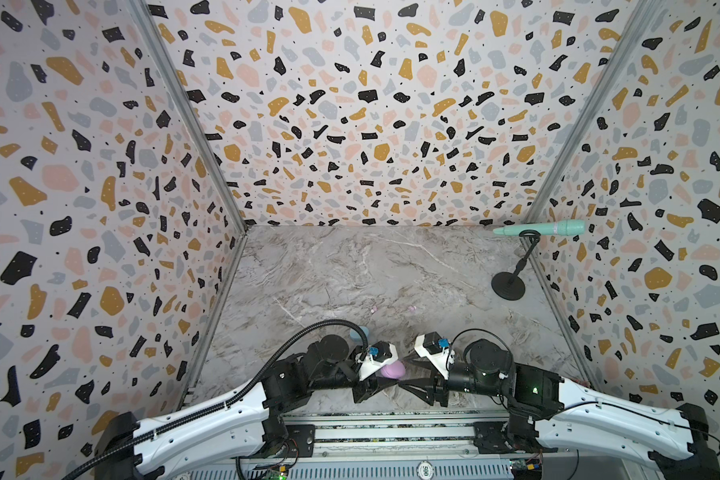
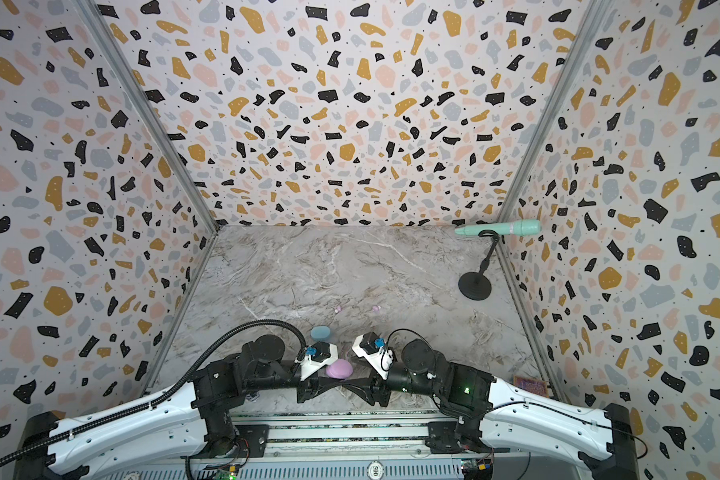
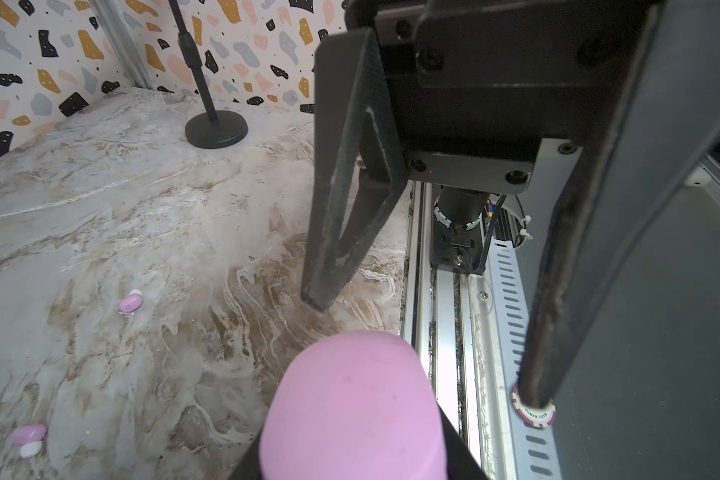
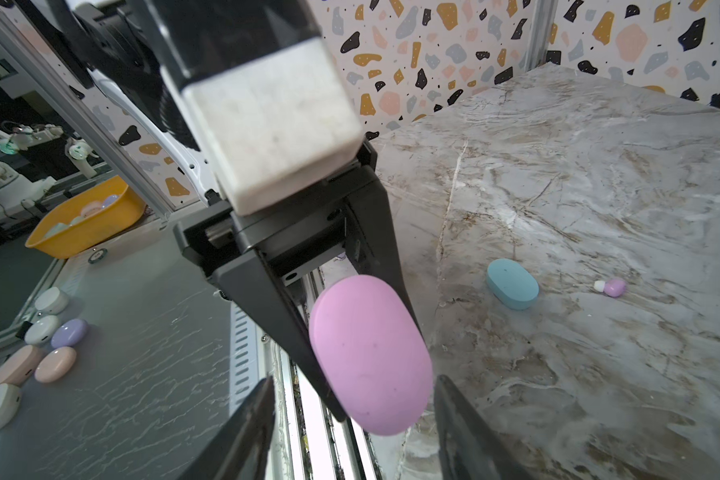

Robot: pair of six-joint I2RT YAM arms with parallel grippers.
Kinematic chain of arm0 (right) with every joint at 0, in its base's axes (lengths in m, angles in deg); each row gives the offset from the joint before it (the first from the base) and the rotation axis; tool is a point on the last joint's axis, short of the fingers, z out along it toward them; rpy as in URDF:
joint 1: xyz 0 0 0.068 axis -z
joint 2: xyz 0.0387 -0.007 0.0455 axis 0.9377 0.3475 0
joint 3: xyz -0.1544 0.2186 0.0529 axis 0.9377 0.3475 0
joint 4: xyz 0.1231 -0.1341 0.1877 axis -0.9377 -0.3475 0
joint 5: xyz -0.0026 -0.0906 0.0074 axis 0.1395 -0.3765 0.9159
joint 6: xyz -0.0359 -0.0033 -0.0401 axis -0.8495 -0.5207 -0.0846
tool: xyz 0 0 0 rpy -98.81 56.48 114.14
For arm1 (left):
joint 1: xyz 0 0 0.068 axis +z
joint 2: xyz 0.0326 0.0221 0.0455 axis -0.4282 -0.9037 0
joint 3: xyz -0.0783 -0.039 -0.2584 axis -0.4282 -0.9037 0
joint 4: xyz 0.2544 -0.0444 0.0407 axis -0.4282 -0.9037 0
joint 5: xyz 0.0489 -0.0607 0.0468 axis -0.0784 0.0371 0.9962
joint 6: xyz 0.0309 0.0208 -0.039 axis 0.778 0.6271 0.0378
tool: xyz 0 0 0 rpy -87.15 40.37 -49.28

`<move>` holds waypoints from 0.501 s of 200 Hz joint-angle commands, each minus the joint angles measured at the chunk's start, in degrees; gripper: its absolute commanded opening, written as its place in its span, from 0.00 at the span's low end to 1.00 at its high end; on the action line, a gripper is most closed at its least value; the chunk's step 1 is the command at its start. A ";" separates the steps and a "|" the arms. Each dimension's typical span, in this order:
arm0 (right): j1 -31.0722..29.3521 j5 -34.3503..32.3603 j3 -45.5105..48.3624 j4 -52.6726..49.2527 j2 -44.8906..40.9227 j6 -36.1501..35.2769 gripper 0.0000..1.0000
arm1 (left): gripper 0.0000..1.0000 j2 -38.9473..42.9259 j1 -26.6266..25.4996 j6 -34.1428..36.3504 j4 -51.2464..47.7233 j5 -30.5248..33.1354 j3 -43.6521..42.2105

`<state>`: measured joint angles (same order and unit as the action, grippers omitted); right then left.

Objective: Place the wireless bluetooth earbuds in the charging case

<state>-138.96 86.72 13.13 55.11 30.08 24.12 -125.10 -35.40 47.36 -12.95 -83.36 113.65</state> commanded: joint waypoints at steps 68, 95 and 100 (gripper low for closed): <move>-2.07 -8.25 -1.06 0.33 1.60 -1.81 0.55 | 0.00 -0.46 0.97 -0.23 0.15 -4.61 2.48; -2.25 -9.46 -1.19 0.01 1.75 -1.90 0.55 | 0.00 -0.48 1.10 -0.22 0.07 -5.31 2.50; -2.31 -9.59 -1.19 -0.10 1.70 -1.94 0.55 | 0.00 -0.46 1.14 -0.26 0.00 -5.33 2.46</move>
<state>-141.02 79.68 13.13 55.06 31.96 22.89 -125.69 -34.61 47.36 -13.95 -86.31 113.70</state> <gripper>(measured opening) 0.550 0.430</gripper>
